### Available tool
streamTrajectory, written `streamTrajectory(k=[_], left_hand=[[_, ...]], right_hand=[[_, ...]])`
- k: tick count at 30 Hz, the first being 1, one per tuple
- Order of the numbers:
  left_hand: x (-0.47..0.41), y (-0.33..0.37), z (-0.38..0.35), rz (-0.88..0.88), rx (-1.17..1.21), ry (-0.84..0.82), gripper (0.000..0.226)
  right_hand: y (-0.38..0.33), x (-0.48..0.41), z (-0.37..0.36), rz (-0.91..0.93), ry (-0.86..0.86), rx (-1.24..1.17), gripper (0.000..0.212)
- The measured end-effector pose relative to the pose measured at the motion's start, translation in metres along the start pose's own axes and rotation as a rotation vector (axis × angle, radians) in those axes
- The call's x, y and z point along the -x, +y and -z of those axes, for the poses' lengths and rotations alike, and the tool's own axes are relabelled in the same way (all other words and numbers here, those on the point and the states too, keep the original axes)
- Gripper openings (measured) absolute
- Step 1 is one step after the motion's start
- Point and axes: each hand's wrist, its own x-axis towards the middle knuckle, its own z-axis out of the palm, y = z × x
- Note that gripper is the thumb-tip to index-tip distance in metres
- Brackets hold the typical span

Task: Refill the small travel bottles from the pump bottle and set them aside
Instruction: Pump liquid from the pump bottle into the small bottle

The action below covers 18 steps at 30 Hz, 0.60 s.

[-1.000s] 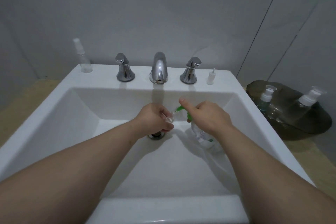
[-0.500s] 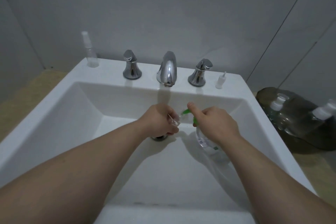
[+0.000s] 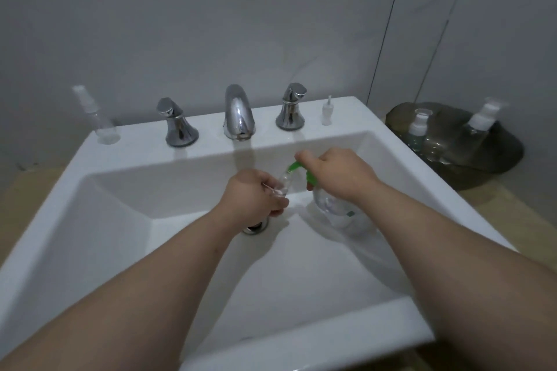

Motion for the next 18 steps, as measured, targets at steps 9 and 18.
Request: streamTrajectory(k=[9, 18], left_hand=[[0.001, 0.003, -0.003, -0.031, -0.035, 0.017, 0.017], [0.008, 0.004, -0.004, -0.071, -0.122, 0.017, 0.016]], right_hand=[[-0.004, 0.003, 0.003, -0.020, 0.009, -0.051, 0.065], [-0.001, 0.000, -0.001, -0.033, 0.015, -0.083, 0.058]])
